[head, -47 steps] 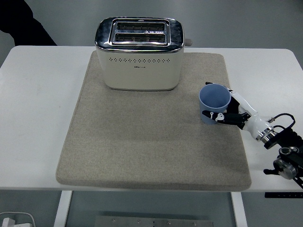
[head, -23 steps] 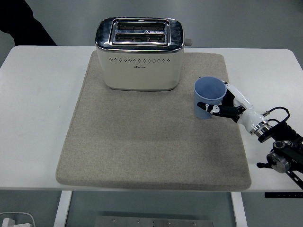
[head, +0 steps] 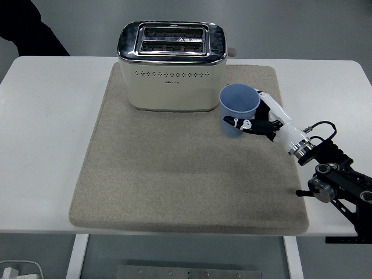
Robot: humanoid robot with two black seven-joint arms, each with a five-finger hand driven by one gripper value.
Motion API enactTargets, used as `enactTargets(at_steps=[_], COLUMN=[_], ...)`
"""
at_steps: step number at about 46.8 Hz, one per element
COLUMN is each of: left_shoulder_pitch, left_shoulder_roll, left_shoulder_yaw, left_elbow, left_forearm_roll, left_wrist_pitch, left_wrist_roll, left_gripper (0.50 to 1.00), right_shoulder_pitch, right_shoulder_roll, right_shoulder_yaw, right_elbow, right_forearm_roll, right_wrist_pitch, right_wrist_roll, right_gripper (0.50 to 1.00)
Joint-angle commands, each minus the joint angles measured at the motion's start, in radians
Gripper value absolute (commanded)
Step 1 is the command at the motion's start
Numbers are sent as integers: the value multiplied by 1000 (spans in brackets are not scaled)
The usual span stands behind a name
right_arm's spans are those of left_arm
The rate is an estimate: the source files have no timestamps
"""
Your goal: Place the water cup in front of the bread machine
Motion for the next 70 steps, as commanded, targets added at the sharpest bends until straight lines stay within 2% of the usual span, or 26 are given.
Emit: enactTargets(at_steps=[1,25,42,70], left_shoulder_pitch=[0,0,0,0], left_shoulder_roll=[0,0,0,0], left_shoulder_yaw=[0,0,1,1], left_elbow=[0,-2,-5,-8], left_forearm_roll=[0,1,1,3], left_wrist_pitch=[0,0,0,0], left_wrist_roll=[0,0,0,0], left_gripper=[1000,1000,1000,1000], right_shoulder_pitch=[13,74,96,82], right_shoulder_roll=[18,208,303,303], right_shoulder_yaw=[-10,-30,-30,-19], right_elbow=[-15,-153,-228,-271], right_forearm_roll=[0,-9,-12,-26], right_wrist_pitch=[0,-8,-8,-62], right_wrist_roll=[0,2,2,5], right_gripper=[500,500,504,521])
